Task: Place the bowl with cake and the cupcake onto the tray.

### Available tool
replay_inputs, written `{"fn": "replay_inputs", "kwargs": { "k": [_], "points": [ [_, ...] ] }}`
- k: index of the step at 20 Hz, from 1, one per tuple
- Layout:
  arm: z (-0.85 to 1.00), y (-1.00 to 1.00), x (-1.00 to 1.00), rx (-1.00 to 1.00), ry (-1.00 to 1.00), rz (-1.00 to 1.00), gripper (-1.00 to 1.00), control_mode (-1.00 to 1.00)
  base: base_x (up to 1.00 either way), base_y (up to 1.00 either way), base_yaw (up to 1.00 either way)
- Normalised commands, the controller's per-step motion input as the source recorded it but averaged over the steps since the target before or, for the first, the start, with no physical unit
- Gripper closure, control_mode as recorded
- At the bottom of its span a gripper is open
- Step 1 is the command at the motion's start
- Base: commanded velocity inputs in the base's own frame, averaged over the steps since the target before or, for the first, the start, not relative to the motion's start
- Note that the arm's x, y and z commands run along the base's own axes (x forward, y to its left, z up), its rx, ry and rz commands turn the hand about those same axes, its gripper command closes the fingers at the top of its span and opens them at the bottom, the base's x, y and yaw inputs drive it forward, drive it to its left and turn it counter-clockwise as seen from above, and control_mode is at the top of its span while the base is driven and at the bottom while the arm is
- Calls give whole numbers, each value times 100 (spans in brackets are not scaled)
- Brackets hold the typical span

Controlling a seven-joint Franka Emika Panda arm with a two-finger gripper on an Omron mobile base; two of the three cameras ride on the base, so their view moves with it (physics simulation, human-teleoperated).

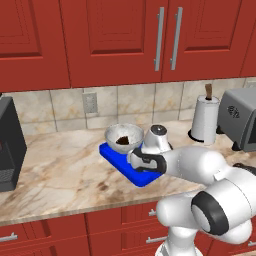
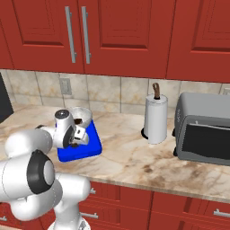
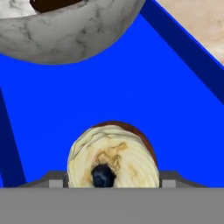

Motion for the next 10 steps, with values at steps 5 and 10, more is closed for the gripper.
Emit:
{"fn": "replay_inputs", "kwargs": {
  "k": [5, 10],
  "points": [
    [-21, 0, 0, 0, 0, 0, 100, -100, 0, 0, 0],
    [-14, 0, 0, 0, 0, 0, 100, -100, 0, 0, 0]
  ]
}}
